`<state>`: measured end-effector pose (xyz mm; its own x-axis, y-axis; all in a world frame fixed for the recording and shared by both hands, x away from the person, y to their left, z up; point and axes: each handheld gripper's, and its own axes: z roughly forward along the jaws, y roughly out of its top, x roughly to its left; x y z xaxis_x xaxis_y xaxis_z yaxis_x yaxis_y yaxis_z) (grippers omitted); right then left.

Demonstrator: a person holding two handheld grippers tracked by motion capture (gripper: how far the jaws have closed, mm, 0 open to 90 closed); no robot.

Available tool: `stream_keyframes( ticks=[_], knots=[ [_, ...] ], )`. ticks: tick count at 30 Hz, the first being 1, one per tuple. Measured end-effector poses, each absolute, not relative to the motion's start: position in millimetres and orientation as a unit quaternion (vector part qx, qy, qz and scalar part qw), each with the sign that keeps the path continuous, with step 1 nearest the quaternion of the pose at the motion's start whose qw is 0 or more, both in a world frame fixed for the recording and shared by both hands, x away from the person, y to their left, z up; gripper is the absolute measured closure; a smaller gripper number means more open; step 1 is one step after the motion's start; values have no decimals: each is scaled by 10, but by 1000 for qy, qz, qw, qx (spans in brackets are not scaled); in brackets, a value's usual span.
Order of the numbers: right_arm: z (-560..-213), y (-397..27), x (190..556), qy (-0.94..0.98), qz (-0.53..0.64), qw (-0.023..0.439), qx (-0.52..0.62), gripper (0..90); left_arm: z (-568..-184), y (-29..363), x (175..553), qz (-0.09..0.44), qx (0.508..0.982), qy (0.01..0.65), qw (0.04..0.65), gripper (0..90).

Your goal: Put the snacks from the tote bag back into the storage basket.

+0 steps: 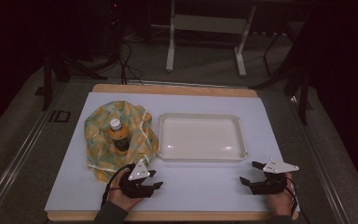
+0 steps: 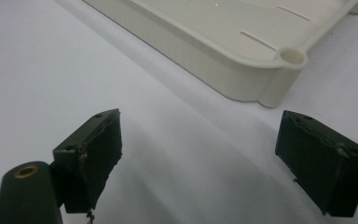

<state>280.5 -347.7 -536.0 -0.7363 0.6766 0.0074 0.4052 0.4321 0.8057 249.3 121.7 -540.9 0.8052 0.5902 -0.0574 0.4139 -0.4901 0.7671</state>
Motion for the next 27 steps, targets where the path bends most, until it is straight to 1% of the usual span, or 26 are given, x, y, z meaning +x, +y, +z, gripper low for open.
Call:
stream_keyframes(
  ticks=[2,13,27],
  knots=[
    [-5360,-3488,2806,828,425,164,326,162,-5410,1210,2492,108,858,292,408,478],
    [-5355,-3528,2804,818,439,160,336,162,-5402,1192,2496,96,865,284,401,479],
    [-5358,-3513,2798,821,436,163,330,162,-5211,1244,2457,88,874,269,394,480]
  ],
)
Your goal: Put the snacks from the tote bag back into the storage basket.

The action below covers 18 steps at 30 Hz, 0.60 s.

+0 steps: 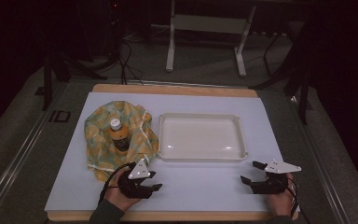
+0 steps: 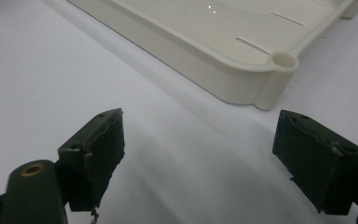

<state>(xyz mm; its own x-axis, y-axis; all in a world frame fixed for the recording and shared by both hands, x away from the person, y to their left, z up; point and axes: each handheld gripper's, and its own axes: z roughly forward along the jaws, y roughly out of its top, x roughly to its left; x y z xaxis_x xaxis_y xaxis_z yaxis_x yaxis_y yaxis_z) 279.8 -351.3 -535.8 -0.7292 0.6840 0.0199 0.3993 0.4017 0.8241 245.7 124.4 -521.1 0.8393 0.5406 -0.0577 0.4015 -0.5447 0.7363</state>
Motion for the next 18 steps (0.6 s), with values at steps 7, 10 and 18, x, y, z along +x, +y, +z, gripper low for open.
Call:
stream_keyframes(
  ticks=[7,10,18],
  knots=[
    [-5355,-3519,2795,819,438,166,332,162,-5139,1293,2422,91,881,264,383,477],
    [-5356,-3518,2795,819,438,167,332,162,-5112,1309,2411,91,882,264,380,475],
    [-5355,-3521,2798,819,437,167,334,162,-5039,1357,2415,85,888,260,370,468]
  ],
)
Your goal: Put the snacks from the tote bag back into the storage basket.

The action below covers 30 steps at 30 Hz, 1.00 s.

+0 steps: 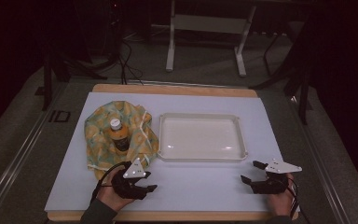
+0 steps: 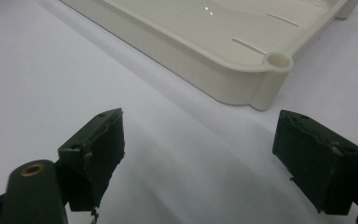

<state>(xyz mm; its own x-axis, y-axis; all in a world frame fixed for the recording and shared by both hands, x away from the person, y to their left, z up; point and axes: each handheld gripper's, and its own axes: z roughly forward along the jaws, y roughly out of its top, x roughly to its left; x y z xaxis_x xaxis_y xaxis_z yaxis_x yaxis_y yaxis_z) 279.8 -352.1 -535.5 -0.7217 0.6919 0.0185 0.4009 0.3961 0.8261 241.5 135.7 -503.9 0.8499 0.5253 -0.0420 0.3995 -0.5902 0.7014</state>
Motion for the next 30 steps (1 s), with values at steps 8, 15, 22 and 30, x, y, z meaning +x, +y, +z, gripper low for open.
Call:
stream_keyframes(
  ticks=[8,15,22,30],
  knots=[
    [-5354,-3523,2796,817,438,166,336,162,-4993,1398,2425,80,895,253,359,463],
    [-5354,-3524,2797,817,439,165,335,162,-4929,1473,2435,76,895,253,359,463],
    [-5354,-3525,2798,817,439,165,335,162,-4897,1509,2448,76,898,251,352,463],
    [-5355,-3525,2800,818,439,164,335,162,-4840,1546,2484,75,904,247,342,463]
  ],
)
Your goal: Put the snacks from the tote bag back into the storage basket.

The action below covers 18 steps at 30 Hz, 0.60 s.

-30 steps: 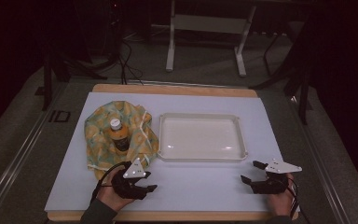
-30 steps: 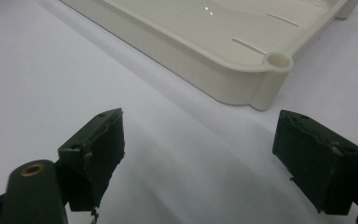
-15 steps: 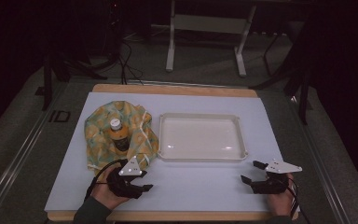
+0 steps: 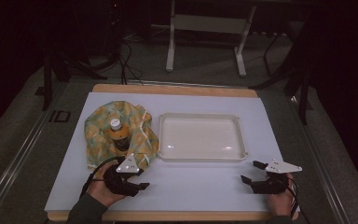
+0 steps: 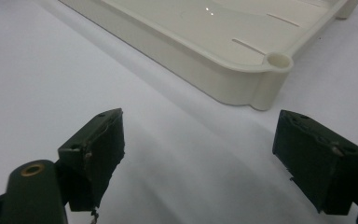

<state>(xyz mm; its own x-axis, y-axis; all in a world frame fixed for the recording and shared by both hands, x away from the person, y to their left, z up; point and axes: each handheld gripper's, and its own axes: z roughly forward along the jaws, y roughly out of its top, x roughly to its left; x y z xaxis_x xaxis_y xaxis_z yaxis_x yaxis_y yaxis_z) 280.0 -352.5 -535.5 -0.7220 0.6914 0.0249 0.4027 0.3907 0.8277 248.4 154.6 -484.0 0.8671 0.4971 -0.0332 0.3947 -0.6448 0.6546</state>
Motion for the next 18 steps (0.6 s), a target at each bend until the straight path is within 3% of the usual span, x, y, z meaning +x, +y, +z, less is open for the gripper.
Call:
stream_keyframes(
  ticks=[18],
  knots=[
    [-5355,-3524,2801,818,438,163,335,162,-4742,1689,2556,81,905,256,329,462]
  ],
)
